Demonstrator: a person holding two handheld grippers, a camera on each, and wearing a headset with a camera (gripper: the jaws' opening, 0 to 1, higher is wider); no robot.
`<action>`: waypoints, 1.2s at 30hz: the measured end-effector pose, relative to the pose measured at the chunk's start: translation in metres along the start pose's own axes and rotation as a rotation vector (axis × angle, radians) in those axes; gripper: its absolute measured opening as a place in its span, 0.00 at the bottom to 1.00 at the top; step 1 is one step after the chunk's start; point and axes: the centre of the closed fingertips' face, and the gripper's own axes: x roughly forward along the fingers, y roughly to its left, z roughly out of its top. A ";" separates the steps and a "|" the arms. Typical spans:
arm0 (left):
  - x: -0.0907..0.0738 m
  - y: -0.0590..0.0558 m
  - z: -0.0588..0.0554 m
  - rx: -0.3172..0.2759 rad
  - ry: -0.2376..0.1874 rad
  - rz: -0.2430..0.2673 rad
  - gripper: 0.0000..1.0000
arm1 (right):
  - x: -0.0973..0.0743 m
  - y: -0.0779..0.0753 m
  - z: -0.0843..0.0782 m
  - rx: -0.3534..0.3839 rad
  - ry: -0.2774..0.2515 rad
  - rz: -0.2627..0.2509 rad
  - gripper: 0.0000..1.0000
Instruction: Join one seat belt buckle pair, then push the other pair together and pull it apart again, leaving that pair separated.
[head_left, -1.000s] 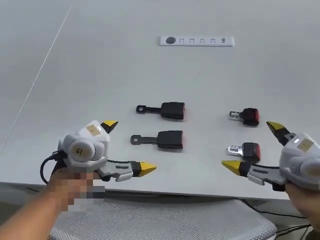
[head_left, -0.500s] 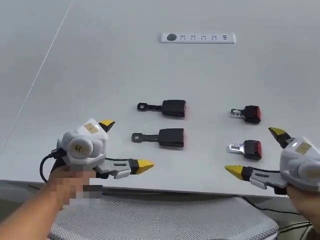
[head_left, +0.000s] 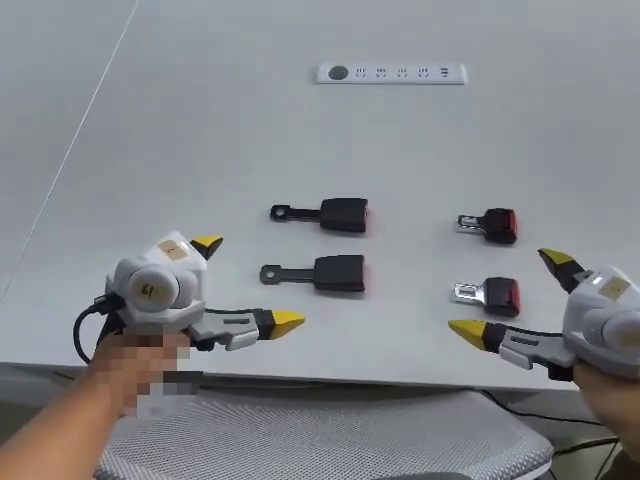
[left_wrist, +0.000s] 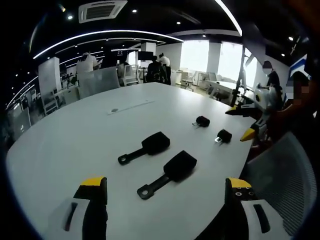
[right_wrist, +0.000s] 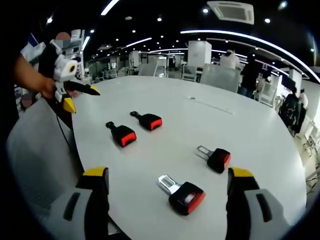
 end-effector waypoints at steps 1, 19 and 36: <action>0.000 0.001 0.002 -0.009 -0.010 0.004 1.00 | -0.001 0.000 0.002 0.007 -0.007 -0.002 1.00; -0.001 -0.001 0.008 -0.009 -0.014 0.010 1.00 | -0.003 -0.004 0.005 -0.018 -0.041 0.005 1.00; 0.002 0.000 0.010 0.004 -0.008 -0.001 1.00 | -0.003 -0.006 -0.001 -0.013 -0.022 0.023 1.00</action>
